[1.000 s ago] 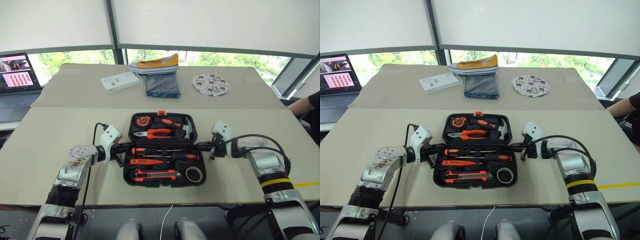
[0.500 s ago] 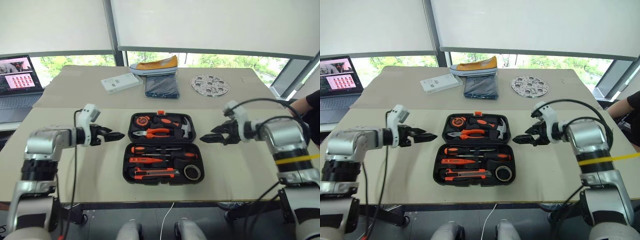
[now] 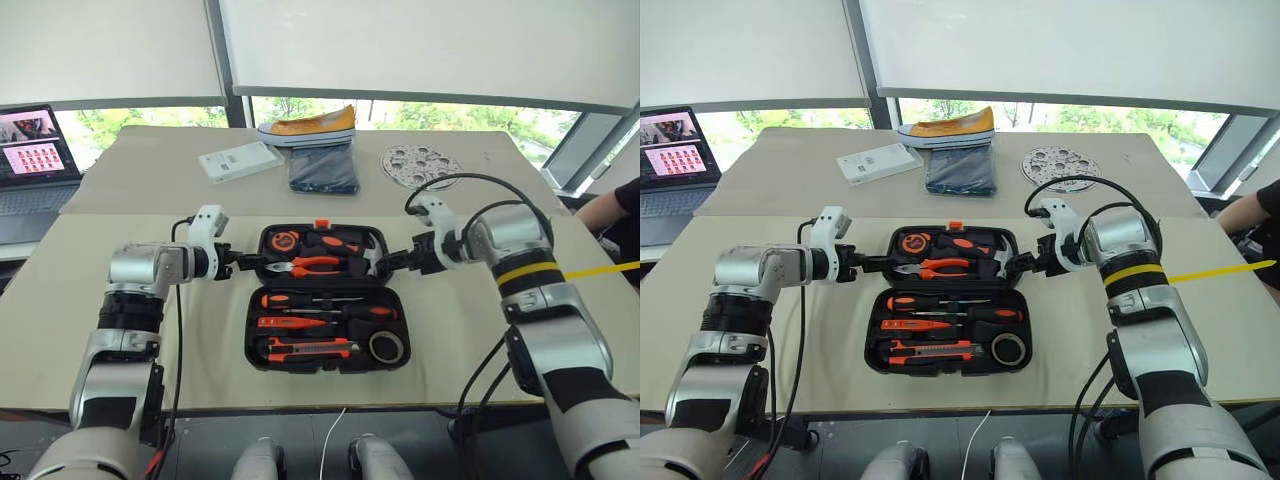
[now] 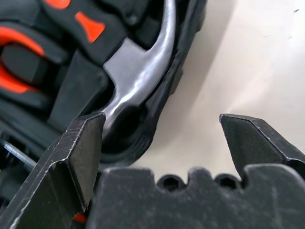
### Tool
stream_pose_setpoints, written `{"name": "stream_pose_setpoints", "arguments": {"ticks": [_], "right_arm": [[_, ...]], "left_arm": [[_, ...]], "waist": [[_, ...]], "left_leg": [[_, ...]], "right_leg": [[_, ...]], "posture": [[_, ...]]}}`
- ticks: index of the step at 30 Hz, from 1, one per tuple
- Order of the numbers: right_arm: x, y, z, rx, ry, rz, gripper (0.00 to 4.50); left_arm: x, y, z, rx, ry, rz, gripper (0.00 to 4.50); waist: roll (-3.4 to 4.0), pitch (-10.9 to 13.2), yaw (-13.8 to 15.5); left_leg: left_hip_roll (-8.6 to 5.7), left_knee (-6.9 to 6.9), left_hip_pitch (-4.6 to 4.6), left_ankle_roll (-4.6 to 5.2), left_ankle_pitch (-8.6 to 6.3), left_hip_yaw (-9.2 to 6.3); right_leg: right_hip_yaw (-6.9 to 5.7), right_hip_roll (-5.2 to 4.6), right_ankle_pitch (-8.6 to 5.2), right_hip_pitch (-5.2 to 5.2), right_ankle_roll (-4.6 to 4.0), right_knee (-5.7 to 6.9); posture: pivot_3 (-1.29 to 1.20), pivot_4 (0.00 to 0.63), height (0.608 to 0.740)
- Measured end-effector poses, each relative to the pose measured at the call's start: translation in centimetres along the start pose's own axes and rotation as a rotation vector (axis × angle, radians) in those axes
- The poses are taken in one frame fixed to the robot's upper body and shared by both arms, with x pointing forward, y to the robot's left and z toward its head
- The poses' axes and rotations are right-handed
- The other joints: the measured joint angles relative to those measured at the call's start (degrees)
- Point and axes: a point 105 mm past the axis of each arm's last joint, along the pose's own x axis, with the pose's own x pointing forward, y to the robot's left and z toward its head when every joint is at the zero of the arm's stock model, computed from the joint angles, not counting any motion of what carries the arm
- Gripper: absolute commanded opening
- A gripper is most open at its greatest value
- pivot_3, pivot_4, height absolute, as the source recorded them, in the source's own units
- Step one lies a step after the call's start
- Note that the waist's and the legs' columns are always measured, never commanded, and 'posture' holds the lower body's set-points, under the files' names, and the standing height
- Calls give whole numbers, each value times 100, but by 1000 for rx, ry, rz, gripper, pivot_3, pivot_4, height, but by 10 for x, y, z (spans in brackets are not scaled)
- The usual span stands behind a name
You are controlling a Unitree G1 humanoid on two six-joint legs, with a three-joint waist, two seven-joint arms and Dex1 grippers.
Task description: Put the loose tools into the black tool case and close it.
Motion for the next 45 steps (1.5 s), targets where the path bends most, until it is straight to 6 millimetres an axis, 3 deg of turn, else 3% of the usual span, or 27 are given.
{"name": "stream_pose_setpoints", "arguments": {"ticks": [1,4,5,15,22,27,31,34,41,43,45], "right_arm": [[1,0,0,7,0,-1,4479],[6,-3,-3,32,4,-15,3729],[6,-3,-2,34,2,-13,3421],[8,-1,-2,38,9,-16,65],[8,-6,0,80,-63,-23,11],[10,-4,4,-47,-254,3,11],[-5,2,5,-502,-485,-58,11],[-16,11,2,-685,-589,-87,11],[-26,13,-38,-1236,-682,-312,11],[-26,11,-52,-1333,-700,-348,756],[-28,-6,-69,-1380,-643,-378,1353]], "left_arm": [[1,0,0,-1,0,-1,4436],[2,0,-1,-6,2,2,4500],[3,-1,0,-7,1,3,3955],[11,-13,2,-39,-20,-51,236],[14,-13,0,-97,-124,-58,95],[8,-11,-1,-65,-260,-82,95],[-5,-14,-2,144,-438,-96,95],[-15,-17,-7,328,-559,-55,95],[-37,-33,-35,852,-680,-3,95],[-41,-36,-47,950,-667,-36,756],[-45,-27,-64,1015,-607,-44,1395]], "waist": [[0,0,2],[0,0,-1],[0,0,-4],[0,0,17],[0,-1,25],[0,0,-5],[4,2,-2],[3,2,-12],[3,1,19],[4,1,20],[3,1,24]], "left_leg": [[0,0,0,0,0,0],[-1,1,3,0,0,-1],[0,1,6,0,0,-1],[-4,6,29,-24,21,-12],[-4,11,39,-23,25,-14],[-2,5,26,-24,27,-14],[-4,-8,-9,-25,26,-9],[0,-14,-8,-21,21,-2],[3,-15,16,-18,20,5],[3,-14,24,-16,20,13],[4,-12,40,-15,20,17]], "right_leg": [[0,0,0,1,0,0],[0,0,0,2,0,-1],[0,0,0,5,0,-2],[-3,0,5,24,-3,19],[-1,-3,18,38,1,15],[1,0,23,25,0,6],[4,-4,26,-8,5,-6],[7,-4,27,-6,5,-13],[4,-5,35,30,8,-67],[10,-7,36,37,10,-68],[9,-7,36,52,10,-74]], "posture": [[0,150,740],[0,150,740],[0,150,740],[0,150,740],[0,150,740],[0,150,740],[0,150,740],[0,150,740],[0,150,740],[0,150,740],[0,150,740]]}}
